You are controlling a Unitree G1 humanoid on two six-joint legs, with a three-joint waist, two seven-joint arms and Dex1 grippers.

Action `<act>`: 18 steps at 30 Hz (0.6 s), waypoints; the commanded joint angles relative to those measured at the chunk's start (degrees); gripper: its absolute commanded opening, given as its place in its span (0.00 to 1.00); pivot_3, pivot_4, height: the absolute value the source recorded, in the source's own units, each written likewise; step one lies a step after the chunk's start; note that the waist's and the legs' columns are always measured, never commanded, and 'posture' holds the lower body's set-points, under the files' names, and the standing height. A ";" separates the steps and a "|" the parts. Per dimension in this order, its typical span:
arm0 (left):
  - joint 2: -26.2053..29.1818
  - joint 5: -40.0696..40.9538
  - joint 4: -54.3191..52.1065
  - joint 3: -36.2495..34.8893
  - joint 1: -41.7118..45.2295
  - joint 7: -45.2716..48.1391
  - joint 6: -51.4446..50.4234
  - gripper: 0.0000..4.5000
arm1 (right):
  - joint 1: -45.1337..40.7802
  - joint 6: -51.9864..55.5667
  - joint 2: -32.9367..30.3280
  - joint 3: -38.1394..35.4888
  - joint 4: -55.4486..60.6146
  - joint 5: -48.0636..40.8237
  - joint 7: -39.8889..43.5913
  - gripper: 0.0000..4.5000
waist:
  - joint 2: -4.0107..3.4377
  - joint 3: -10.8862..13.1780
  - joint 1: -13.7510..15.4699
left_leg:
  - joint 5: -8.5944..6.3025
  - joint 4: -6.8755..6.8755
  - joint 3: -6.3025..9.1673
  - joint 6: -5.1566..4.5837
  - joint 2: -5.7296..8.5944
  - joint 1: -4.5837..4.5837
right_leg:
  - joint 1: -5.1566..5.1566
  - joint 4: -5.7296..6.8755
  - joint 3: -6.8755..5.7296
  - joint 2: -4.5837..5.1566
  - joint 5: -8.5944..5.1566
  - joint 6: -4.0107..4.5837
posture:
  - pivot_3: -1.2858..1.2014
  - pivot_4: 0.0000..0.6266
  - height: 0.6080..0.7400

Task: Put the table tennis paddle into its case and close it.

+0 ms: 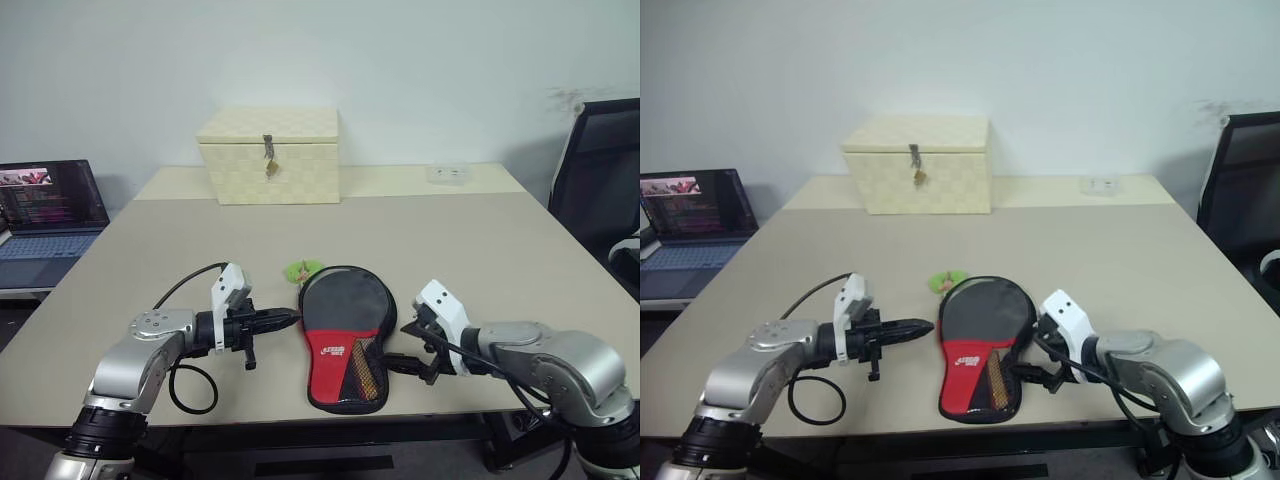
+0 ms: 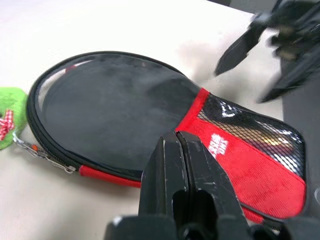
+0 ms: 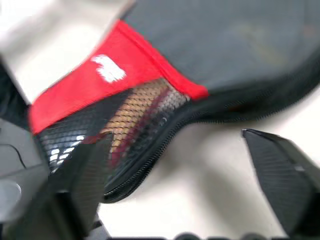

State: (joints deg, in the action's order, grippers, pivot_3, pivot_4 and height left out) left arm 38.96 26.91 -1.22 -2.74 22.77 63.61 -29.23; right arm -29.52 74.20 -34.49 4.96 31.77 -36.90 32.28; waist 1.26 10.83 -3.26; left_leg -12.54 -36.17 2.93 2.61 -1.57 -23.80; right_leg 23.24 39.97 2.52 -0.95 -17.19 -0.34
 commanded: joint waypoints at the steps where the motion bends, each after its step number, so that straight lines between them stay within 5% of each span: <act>1: -0.71 -0.13 2.56 -2.13 2.83 -2.36 1.62 0.00 | -3.75 -4.88 3.91 -4.07 0.29 -4.22 2.56 0.99 | 0.00 0.00 0.01 | 0.00 0.00 0.03 0.00 0.00 0.00 | 0.00 0.01 0.01 -0.02 0.00 0.00 | 0.52 0.24 1.00; 6: -1.99 -3.61 8.95 -1.18 6.26 -5.44 6.35 0.12 | -4.79 -11.22 10.74 2.66 -7.67 3.06 -2.61 1.00 | 0.03 -0.02 0.09 | 0.00 -0.04 0.12 0.00 -0.01 0.00 | -0.04 0.02 -0.02 -0.07 0.06 0.11 | 0.52 0.24 1.00; 18: -9.33 -14.77 31.26 1.61 20.93 -16.89 14.64 1.00 | -2.76 -14.85 12.74 7.56 -10.01 8.69 -4.02 1.00 | 0.03 -0.02 1.40 | 0.01 -0.20 0.11 0.00 0.05 -0.11 | -0.04 0.06 -0.16 0.00 0.15 0.24 | 0.52 0.24 1.00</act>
State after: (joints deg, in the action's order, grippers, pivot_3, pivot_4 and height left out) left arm 29.83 12.99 28.56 -0.91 41.35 48.15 -15.93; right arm -32.12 60.51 -21.99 12.71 19.89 -28.23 28.21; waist 1.29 10.82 -1.86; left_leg -12.54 -36.40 3.05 2.61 -1.50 -23.92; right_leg 23.19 40.05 2.34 -0.96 -17.04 -0.10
